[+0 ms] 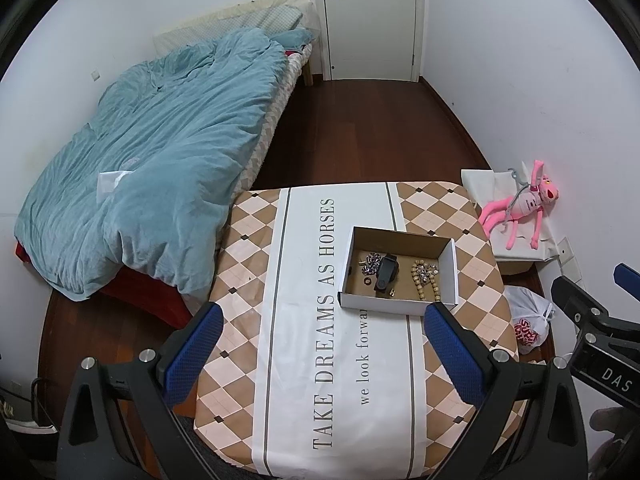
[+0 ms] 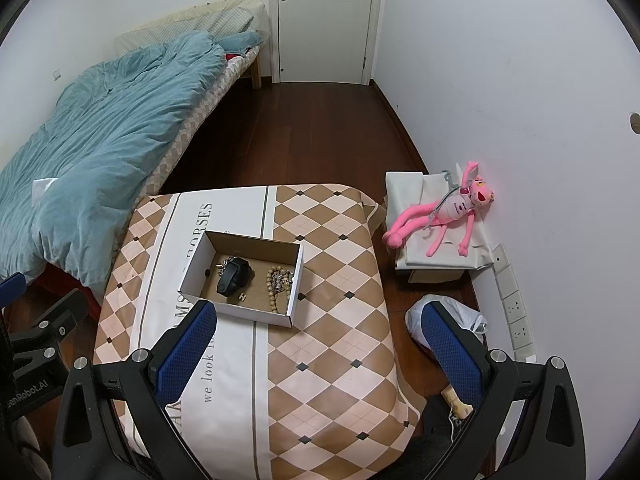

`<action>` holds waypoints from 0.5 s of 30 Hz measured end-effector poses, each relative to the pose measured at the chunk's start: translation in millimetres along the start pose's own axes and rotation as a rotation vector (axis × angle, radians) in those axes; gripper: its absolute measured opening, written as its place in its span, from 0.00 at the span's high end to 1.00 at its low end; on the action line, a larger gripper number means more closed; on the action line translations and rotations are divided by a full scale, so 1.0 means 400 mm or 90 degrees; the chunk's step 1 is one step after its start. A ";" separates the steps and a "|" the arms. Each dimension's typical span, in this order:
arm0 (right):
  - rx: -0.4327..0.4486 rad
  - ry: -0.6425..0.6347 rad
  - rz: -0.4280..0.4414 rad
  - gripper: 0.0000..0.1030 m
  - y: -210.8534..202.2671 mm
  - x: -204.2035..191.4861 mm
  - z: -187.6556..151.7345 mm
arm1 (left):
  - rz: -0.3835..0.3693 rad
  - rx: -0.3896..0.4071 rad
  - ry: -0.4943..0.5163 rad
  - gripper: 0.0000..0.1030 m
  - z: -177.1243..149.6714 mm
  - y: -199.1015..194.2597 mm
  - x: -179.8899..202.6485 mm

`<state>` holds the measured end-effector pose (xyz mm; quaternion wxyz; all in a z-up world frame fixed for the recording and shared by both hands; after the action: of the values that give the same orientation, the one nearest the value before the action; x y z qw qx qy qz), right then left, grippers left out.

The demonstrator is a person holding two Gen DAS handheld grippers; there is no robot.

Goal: Organize jewelry

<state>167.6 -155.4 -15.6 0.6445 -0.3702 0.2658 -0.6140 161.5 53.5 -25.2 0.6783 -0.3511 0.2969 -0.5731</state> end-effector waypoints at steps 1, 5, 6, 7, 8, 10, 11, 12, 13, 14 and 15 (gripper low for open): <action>-0.001 -0.001 0.000 0.00 0.001 -0.001 -0.003 | 0.001 0.001 0.001 0.00 0.001 -0.001 0.002; -0.004 -0.002 0.000 0.00 0.005 -0.001 -0.007 | 0.000 0.002 0.001 0.00 0.002 0.000 0.001; -0.004 -0.002 0.000 0.00 0.006 0.000 -0.005 | 0.000 0.001 0.000 0.00 0.002 0.000 0.000; -0.004 -0.002 0.000 0.00 0.006 0.000 -0.005 | 0.000 0.001 0.000 0.00 0.002 0.000 0.003; -0.003 -0.001 -0.001 0.00 0.005 0.000 -0.006 | 0.001 0.002 0.000 0.00 0.003 -0.001 0.006; -0.003 -0.001 0.000 0.00 0.007 0.002 -0.005 | 0.000 0.002 0.000 0.00 0.002 0.000 0.003; -0.003 -0.001 0.000 0.00 0.007 0.002 -0.006 | 0.001 0.002 -0.001 0.00 0.001 0.001 0.003; -0.003 -0.001 0.000 0.00 0.009 0.006 -0.004 | 0.002 0.002 0.000 0.00 0.001 0.002 0.002; -0.004 -0.001 0.000 0.00 0.012 0.008 -0.003 | 0.001 0.001 0.000 0.00 0.001 0.001 0.004; -0.005 -0.002 0.000 0.00 0.013 0.007 -0.007 | 0.000 0.000 0.000 0.00 0.000 0.002 0.002; -0.006 -0.003 0.000 0.00 0.015 0.010 -0.005 | 0.000 0.000 0.000 0.00 0.001 0.001 0.005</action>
<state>169.9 -159.6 -21.0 0.6433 -0.3745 0.2675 -0.6119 162.3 51.6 -25.2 0.6783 -0.3509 0.2971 -0.5732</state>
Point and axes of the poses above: each gripper's, at about its wrist camera, not at the fingertips, and y roughly the way its jaws point, x to its right, z to its top, the point moved 9 cm from there along y, roughly the way its jaws point, and after that the axes turned 5 degrees about -y, right-handed, at the moved point
